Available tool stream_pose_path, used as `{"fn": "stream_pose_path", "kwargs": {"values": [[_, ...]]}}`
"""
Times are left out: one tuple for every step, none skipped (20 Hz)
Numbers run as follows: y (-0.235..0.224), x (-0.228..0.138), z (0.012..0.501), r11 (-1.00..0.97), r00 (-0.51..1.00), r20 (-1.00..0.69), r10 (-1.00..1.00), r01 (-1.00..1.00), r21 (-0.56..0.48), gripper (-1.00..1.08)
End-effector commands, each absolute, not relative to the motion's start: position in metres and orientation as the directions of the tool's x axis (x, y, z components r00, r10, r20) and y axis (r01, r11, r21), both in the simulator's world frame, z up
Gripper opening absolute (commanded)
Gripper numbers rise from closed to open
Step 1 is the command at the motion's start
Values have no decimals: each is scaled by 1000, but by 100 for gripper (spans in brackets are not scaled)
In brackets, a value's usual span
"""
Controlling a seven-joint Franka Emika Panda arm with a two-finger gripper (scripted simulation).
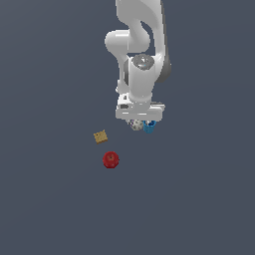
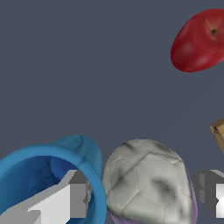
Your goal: Pick up a designated object from a clutter of objects.
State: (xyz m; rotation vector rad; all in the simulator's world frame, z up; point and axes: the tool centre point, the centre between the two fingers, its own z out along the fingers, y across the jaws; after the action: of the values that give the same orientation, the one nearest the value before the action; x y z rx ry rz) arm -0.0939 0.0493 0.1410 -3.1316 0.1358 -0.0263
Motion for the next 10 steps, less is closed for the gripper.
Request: {"fn": "stream_pose_path", "kwargs": {"values": [[32, -97, 162, -996, 996, 17, -86, -86, -10, -100], [25, -98, 171, -996, 996, 16, -86, -86, -10, -100], [17, -99, 179, -996, 996, 16, -86, -86, -10, -100], [10, -100, 188, -996, 996, 15, -86, -86, -11, -100], [2, -101, 197, -996, 996, 14, -86, -86, -11, -100], [-5, -103, 205, -996, 996, 14, -86, -86, -11, -100], [-13, -104, 214, -996, 996, 13, -86, -86, -11, -100], [-20, -105, 222, -996, 996, 12, -86, -86, -11, -100], [-27, -106, 230, -996, 996, 12, -86, -86, -11, -100], [-35, -107, 239, -996, 996, 11, -87, -86, -10, -100]]}}
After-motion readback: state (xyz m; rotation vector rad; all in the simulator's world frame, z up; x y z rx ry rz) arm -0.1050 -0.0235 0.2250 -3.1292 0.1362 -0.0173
